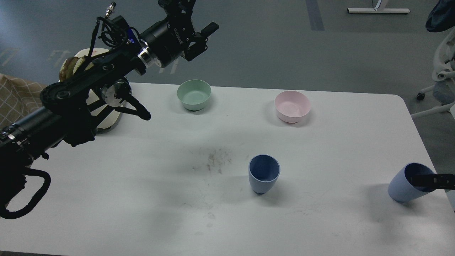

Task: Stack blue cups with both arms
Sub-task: 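Grasp the other blue cup with the right gripper and lift it, then carry the held blue cup over the standing blue cup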

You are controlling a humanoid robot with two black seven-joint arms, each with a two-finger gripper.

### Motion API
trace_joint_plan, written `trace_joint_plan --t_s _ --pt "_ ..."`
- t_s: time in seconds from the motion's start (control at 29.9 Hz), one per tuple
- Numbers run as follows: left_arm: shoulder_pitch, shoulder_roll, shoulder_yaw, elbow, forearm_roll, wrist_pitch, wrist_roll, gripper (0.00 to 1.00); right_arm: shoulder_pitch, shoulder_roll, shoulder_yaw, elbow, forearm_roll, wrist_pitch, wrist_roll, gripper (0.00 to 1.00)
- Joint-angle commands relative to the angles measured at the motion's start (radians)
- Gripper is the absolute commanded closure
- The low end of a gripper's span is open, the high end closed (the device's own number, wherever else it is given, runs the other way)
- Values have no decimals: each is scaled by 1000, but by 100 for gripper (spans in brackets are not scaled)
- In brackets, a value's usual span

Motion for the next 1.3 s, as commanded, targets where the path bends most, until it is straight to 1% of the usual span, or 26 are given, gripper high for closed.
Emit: trace_joint_plan --t_s 0.0,0.07,0.13,0.2,0.27,0.47,0.5,0.6,0.74,0.8,0.94,1.07,1.14,1.2,1.27 --pt "-1 -3 0 0 0 0 0 2 0 -4 -1 3 0 -4 0 80" --pt "-1 -3 0 0 0 0 0 2 0 -4 -1 6 -2 -4 0 85" --pt "-1 -3 0 0 1 0 0 2 4 -6 -1 16 -14 -8 0 95" --pt "-1 -3 1 0 1 0 0 2 8 -12 -1 23 -16 -8 0 100" --pt "-1 -3 1 0 1 0 0 2 9 -24 -1 32 -17 -8 0 100" --pt "-1 -5 4 0 1 0 1 2 81 -144 1 151 -46 3 0 100" --pt "-1 -6 4 0 1 0 1 2 102 -174 1 180 -80 11 0 100" --pt "-3 -18 6 0 1 0 1 2 162 -217 1 227 -170 35 0 100" --pt "-3 -21 7 0 3 2 1 2 222 -225 2 237 -215 47 0 100" --pt "-3 -23 7 0 1 2 11 2 273 -204 2 237 -216 47 0 100" --pt "-4 -15 6 2 1 2 11 2 360 -147 1 234 -216 47 0 100" --pt "-4 -14 6 11 1 2 11 2 474 -38 -5 213 -212 47 0 100" --pt "-4 -15 4 19 1 2 11 2 504 -9 -21 205 -212 47 0 100" --pt "-4 -18 3 23 1 2 11 2 572 36 -76 201 -206 47 0 100" --pt "-4 -23 3 29 1 2 11 2 688 115 -207 185 -183 47 0 100"
